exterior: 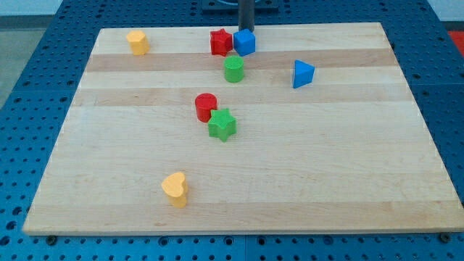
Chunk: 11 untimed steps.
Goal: Separate blue cube from green circle
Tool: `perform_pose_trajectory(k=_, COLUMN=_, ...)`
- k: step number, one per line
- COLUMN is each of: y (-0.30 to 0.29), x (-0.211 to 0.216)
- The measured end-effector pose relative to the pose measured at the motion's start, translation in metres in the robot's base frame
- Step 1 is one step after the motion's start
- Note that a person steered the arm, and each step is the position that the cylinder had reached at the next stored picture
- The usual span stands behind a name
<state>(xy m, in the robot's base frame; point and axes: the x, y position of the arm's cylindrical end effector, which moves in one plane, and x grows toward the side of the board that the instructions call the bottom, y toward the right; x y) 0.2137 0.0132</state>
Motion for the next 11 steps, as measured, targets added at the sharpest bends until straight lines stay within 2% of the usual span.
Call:
perform_pose_trajectory(k=1, y=0.018, x=0.043)
perform_pose_trajectory(k=2, y=0.031, x=0.060)
perform_pose_trajectory(k=5, y=0.025, x=0.040)
perform_pose_trajectory(k=6, y=-0.007, x=0.036)
perform_pose_trajectory(k=7, y=-0.013, x=0.067)
perform_pose_trajectory(k=9, y=0.008, x=0.112)
perform_pose_trajectory(k=10, y=0.051, x=0.135)
perform_pose_trajectory(k=11, y=0.109, x=0.138)
